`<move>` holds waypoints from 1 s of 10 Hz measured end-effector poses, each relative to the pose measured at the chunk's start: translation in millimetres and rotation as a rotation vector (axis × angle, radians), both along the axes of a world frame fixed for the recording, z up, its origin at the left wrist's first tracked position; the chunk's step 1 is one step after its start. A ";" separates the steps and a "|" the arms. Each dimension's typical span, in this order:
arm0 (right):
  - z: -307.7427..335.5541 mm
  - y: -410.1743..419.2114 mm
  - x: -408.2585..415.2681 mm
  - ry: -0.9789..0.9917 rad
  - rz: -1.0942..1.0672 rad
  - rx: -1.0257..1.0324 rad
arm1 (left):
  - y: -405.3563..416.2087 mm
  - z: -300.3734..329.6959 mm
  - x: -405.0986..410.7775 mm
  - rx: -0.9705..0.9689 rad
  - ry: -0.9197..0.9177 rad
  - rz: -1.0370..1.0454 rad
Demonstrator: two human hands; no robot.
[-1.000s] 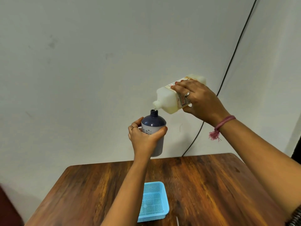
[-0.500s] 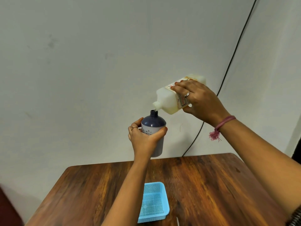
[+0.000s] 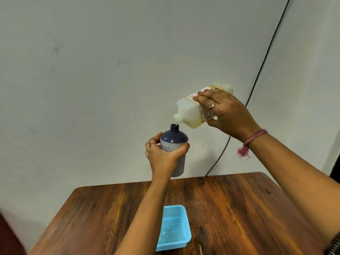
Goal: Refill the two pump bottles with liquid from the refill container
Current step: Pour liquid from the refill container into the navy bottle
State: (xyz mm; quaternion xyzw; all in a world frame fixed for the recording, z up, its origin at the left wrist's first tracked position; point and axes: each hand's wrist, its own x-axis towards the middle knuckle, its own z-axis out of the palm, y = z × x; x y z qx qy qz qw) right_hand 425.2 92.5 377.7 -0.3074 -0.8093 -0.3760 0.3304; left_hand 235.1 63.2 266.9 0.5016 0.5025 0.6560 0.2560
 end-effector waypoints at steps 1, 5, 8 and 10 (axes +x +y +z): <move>-0.6 0.7 -0.2 -0.002 -0.003 0.000 | 0.2 0.0 0.1 -0.001 -0.007 -0.005; -0.4 3.3 2.0 -0.020 -0.010 -0.005 | 0.7 -0.3 1.8 -0.005 0.000 -0.006; 0.0 1.9 3.9 -0.029 -0.012 -0.004 | 0.3 1.6 3.8 -0.008 0.001 -0.011; 1.0 2.1 5.3 -0.034 -0.018 -0.009 | 0.6 1.7 4.7 -0.011 0.000 -0.010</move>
